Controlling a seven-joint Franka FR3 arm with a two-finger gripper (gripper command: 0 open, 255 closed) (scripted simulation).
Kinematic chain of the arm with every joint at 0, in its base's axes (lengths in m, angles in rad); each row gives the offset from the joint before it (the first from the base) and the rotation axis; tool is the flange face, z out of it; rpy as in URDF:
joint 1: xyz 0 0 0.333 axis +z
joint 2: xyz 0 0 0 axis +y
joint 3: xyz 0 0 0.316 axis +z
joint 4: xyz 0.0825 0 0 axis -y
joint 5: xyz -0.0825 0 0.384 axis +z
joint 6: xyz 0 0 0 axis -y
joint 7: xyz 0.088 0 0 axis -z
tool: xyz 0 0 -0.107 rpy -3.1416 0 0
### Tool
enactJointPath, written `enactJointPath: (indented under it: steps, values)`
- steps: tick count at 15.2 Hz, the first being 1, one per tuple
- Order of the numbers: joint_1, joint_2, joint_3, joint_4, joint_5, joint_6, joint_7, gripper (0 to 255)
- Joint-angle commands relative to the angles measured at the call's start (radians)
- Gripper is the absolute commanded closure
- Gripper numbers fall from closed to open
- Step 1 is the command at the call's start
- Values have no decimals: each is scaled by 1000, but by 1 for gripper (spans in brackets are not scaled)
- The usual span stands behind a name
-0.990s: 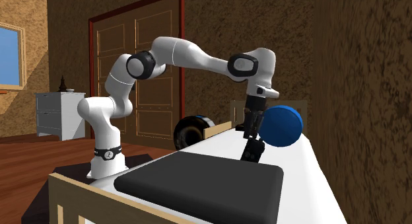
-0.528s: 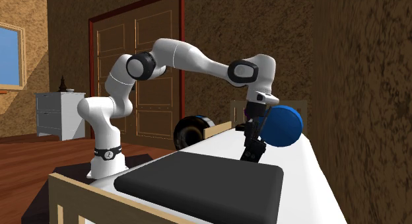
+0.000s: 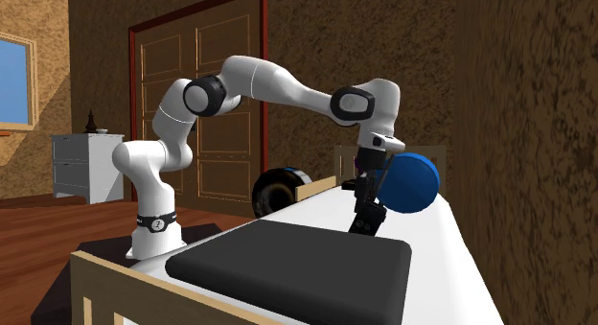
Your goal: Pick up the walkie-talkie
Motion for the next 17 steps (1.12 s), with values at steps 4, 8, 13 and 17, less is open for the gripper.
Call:
enactJointPath:
  steps: [4,8,13,17]
  values:
    - [5,-8,3,40,5,-48,-5,255]
    - [12,-14,5,86,8,-98,-10,255]
    - [23,-14,5,156,9,-165,-17,255]
    - [30,-11,5,191,9,-196,-20,255]
